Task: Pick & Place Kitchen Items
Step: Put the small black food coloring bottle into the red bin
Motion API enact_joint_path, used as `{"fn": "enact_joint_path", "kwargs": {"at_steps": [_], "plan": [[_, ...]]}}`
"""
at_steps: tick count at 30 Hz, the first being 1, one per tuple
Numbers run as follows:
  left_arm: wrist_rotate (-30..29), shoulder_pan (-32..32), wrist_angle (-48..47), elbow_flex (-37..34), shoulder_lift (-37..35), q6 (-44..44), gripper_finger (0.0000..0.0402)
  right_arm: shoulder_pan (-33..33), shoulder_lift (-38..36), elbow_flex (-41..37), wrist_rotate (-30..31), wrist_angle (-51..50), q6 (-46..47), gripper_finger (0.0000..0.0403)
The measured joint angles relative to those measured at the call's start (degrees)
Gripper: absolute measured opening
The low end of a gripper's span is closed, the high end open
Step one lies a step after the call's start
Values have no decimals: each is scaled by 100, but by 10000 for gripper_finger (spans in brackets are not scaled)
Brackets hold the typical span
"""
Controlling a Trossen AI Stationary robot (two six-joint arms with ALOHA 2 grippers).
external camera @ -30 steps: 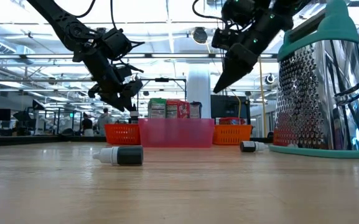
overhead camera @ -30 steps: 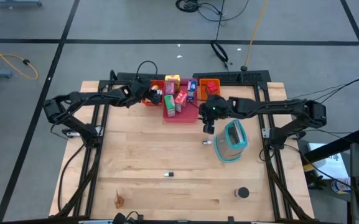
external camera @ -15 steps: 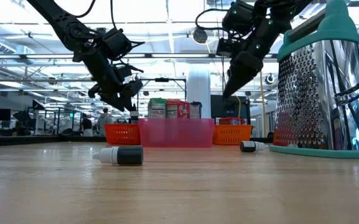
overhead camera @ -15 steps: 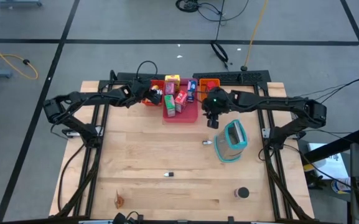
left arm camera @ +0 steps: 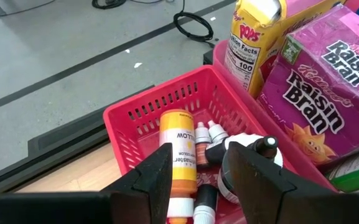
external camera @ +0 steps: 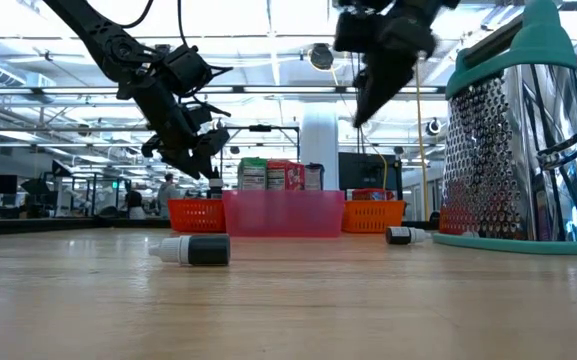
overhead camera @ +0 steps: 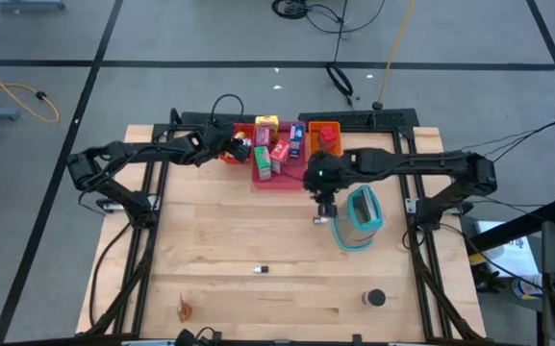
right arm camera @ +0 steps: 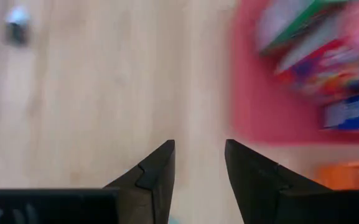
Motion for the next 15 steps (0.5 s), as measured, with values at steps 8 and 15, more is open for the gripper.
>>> {"fn": "enact_joint_path", "kwargs": {"at_steps": [8,15], "plan": [[-18,-53,2,0,0,26,159,572,574,66,137,-386,326,137],[-13,-65,3,0,-2,15,159,732,1292,64,156,-510,311,137]]}}
